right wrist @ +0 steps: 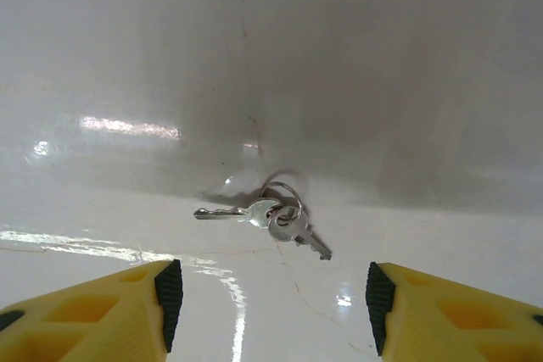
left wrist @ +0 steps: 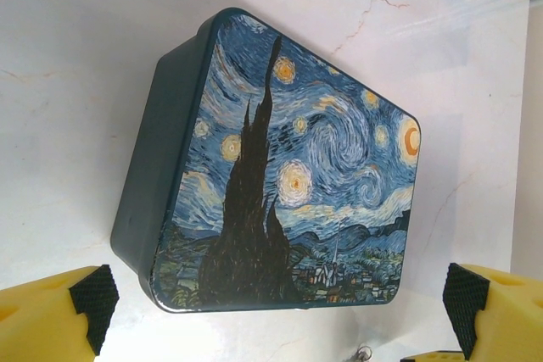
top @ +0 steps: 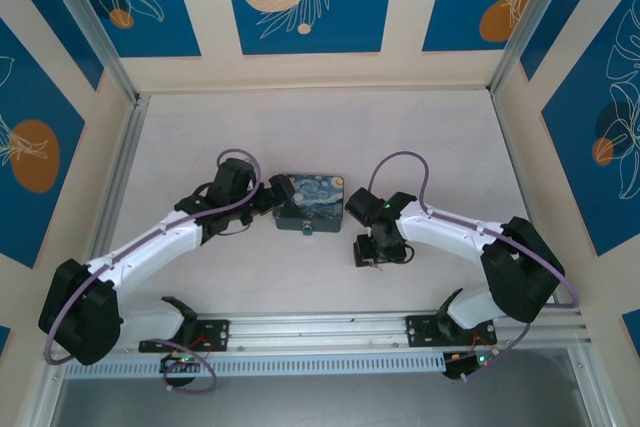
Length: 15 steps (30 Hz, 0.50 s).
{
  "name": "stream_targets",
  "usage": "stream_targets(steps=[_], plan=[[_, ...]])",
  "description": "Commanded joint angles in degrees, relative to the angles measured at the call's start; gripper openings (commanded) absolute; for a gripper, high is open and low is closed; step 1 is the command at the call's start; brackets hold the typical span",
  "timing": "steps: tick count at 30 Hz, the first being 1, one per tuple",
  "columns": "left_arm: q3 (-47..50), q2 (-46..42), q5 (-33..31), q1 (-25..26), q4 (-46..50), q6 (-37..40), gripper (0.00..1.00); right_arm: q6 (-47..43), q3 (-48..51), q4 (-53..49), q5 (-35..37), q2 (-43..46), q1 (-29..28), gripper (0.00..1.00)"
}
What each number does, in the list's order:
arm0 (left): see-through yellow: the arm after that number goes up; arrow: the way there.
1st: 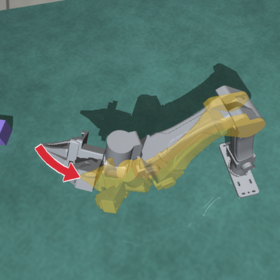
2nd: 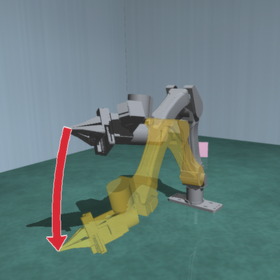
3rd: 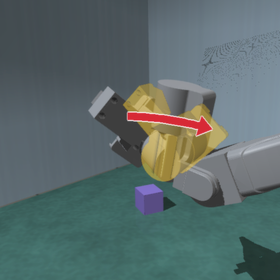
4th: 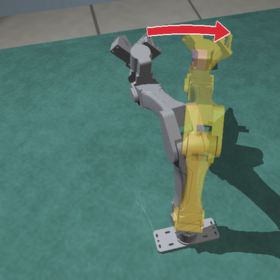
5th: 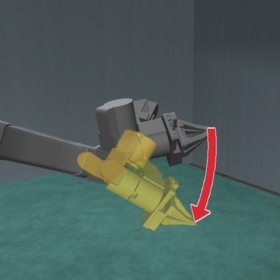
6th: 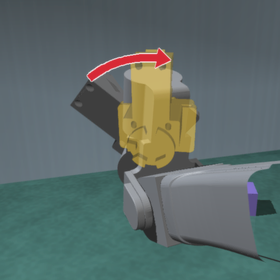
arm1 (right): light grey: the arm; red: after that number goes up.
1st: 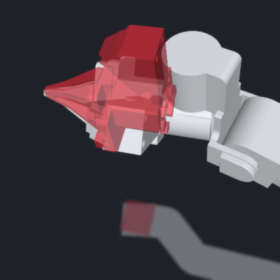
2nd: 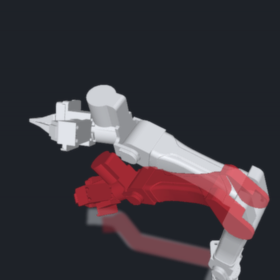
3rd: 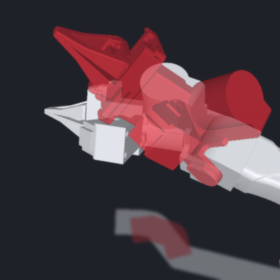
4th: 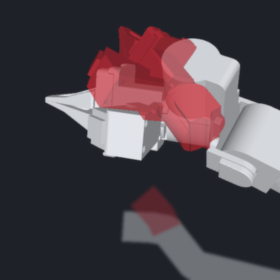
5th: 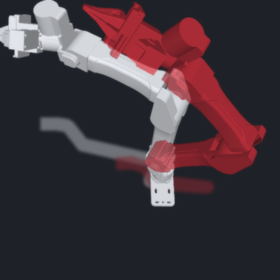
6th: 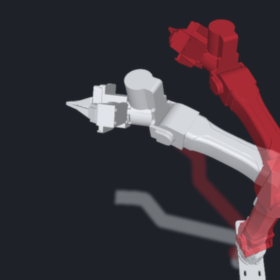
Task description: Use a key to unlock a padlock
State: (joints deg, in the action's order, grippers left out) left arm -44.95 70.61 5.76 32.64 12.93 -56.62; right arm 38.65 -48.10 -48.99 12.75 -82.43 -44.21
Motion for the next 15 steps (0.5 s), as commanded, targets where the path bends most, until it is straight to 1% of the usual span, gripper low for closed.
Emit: stream_targets(steps=[1, 9, 15], plan=[[-2.1, 0.7, 0.5, 0.3, 0.4, 0.8, 1.0, -2.0, -0.9, -2.0, -1.3, -1.4, -0.5, 0.61], [-3.2, 1.4, 0.5, 0.2, 0.7, 1.0, 1.0, -3.6, -2.3, -1.7, -1.6, -6.4, -0.5, 0.58], [-4.2, 1.9, 0.5, 0.2, 1.1, 1.4, 1.0, -3.9, -3.7, -0.8, -1.3, -9.7, 0.6, 0.52]])
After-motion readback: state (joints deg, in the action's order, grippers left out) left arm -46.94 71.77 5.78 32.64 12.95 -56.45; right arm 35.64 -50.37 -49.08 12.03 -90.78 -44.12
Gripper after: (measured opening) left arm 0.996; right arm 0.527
